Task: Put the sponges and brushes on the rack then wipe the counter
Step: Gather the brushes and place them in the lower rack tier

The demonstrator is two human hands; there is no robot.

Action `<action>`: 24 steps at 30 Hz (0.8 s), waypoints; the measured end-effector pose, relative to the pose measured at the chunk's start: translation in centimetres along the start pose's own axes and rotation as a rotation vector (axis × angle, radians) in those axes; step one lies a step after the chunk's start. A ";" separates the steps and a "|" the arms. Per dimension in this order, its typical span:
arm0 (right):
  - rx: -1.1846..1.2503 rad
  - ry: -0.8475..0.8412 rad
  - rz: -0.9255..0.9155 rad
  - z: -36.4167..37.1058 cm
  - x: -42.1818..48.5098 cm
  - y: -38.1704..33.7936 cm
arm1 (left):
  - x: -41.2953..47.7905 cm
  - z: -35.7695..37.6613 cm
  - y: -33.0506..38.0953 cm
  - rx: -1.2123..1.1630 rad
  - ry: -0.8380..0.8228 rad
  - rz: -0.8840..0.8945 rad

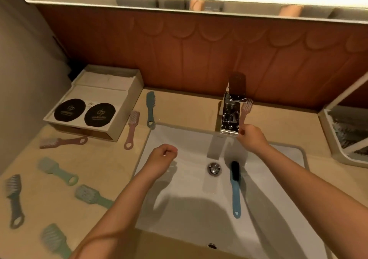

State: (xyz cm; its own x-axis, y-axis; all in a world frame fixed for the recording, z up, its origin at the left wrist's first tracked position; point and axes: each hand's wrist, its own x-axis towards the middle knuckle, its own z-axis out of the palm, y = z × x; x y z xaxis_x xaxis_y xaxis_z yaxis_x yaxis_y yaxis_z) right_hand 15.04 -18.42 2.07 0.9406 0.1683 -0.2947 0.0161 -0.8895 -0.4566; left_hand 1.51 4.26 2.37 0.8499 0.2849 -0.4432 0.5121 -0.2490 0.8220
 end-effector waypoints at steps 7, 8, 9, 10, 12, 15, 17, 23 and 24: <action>-0.231 0.062 0.082 0.2 3.0 -0.5 | 6.2 -3.8 1.5 0.042 0.117 -0.003; -0.248 0.072 0.089 0.4 3.1 -0.5 | 7.0 -4.1 1.3 0.066 0.123 -0.010; -0.262 0.084 0.096 0.6 3.2 -0.5 | 7.8 -4.4 1.1 0.096 0.125 -0.014; -0.279 0.097 0.107 0.8 3.1 -0.5 | 8.5 -4.7 0.8 0.130 0.125 -0.016; -0.313 0.116 0.144 0.9 3.1 -0.4 | 9.4 -5.1 0.5 0.219 0.133 -0.015; -0.351 0.103 0.201 1.0 3.7 -0.6 | 10.3 -5.3 0.4 0.387 0.157 -0.007; -0.342 0.098 0.227 1.3 4.7 -0.7 | 11.0 -5.4 0.3 0.474 0.193 0.014; -0.118 0.171 0.352 1.6 6.3 -0.7 | 13.7 -5.9 0.4 0.592 0.354 0.012; -0.086 0.182 0.366 1.5 6.2 -0.7 | 13.9 -6.0 0.3 0.624 0.387 0.015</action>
State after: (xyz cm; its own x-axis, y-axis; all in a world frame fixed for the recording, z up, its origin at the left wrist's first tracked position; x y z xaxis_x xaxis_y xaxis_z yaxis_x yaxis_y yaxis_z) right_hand 20.38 -16.12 -0.75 0.9340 -0.2366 -0.2676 -0.3095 -0.9101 -0.2756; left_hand 12.74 13.69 -1.35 0.8122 0.5547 -0.1808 0.5738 -0.7035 0.4194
